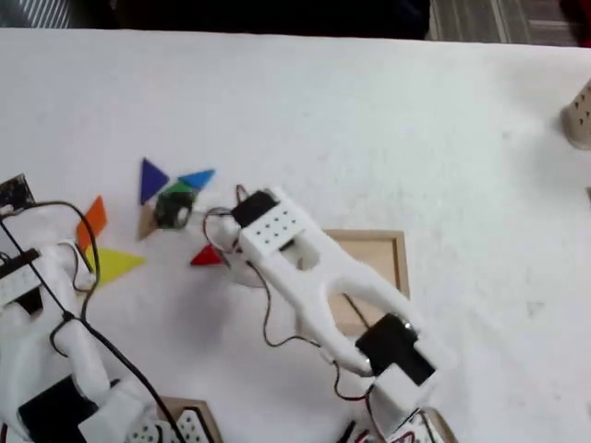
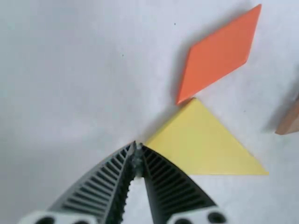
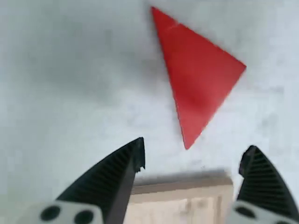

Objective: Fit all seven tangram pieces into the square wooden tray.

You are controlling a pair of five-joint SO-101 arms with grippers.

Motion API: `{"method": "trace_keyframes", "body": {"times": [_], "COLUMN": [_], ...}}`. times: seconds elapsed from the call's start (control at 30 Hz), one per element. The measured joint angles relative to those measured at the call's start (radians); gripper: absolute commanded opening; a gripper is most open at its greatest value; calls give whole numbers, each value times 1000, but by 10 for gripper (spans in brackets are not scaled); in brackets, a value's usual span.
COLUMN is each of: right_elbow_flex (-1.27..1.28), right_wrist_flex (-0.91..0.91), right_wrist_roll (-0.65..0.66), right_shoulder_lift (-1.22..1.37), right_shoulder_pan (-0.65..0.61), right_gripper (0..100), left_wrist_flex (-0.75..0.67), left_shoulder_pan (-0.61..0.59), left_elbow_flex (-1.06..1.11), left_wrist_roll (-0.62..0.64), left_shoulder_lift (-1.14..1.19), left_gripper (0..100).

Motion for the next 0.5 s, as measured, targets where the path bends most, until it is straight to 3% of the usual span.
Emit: {"method": "trace_keyframes", "body": {"times": [0.13,0.5], "right_elbow_flex": [-72,-520], "right_wrist_flex": [-35,132], "right_wrist_roll": [114,127], "right_shoulder_lift": [126,446], "right_shoulder_pan": [2,20], "right_gripper": [320,320], "left_wrist_flex": [0,0], "left_shoulder_pan": [0,0], "left_elbow_flex": [0,0], "left_wrist_roll": [0,0], "left_shoulder_lift": [0,0], "left_gripper": [23,23]}}
